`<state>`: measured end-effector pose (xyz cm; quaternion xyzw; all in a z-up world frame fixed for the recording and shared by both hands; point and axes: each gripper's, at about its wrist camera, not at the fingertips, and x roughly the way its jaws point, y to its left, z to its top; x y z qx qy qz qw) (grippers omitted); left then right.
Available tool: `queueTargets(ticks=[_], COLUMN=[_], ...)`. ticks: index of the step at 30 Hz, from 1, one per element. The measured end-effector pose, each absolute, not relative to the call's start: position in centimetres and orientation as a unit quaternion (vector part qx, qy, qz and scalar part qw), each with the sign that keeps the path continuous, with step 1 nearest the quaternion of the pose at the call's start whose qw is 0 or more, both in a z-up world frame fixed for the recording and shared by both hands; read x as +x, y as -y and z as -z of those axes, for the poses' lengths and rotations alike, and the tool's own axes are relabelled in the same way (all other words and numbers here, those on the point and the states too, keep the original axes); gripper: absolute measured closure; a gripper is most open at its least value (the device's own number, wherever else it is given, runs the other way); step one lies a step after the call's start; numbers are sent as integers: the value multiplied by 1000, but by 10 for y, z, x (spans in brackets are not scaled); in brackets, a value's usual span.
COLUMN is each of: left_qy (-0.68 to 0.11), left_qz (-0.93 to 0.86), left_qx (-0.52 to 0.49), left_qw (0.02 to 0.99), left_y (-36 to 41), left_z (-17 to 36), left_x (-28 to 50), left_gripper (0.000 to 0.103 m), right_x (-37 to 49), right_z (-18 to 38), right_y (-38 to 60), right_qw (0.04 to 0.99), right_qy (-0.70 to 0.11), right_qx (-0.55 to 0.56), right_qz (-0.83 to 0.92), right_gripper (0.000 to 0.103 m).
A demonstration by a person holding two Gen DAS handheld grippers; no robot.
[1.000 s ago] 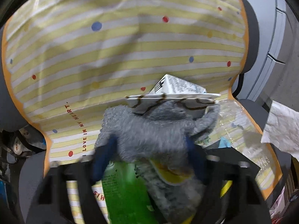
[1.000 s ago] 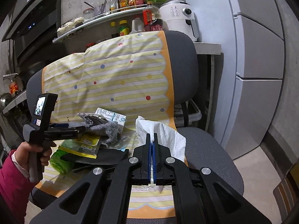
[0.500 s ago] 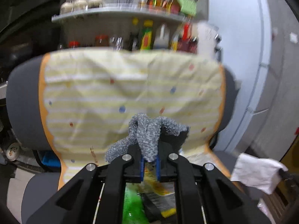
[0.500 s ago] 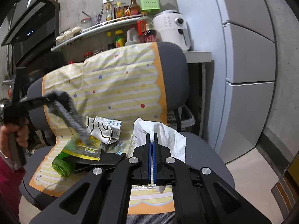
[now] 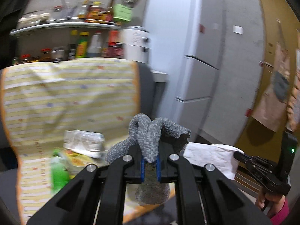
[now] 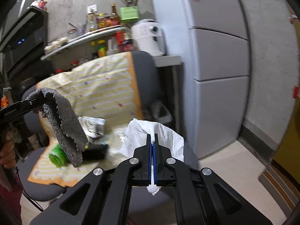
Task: Collect trash
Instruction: 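Carry both items to the pink bin and open the right gripper over it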
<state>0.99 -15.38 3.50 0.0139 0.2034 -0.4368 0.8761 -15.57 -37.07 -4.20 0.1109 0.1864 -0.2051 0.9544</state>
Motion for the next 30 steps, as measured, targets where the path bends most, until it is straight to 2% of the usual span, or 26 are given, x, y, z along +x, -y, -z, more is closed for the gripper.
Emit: queueTargets(ticks=[13,21,23,24,25,30], left_qy=[-226,-254,-257,-258,-259,-277], left_qz=[569,578,578,579,579,587], left_qx=[40,62,66,68,70,79], left_qw=[790,773,772,771,769,757], left_y=[256,280,285,287,288,300], left_z=[27,51,52,54,55,65], left_x=[-83,-94,-95,-95,-95,-97], left_gripper=[97,97,97,97,97,97], right_x=[-266,-274,-269,-266,-266,-270], right_z=[104,158,173,180,184,191], right_y=[425,451,457,460,462,467], right_qw=[897,866,858,855,853,852], right_qy=[-241,-299,-319,-327,-329,-324], right_qx=[151,184,195,201,204,220], right_qz=[338,357,352,350,350,347], right_gripper=[101,97,90,74,64,63])
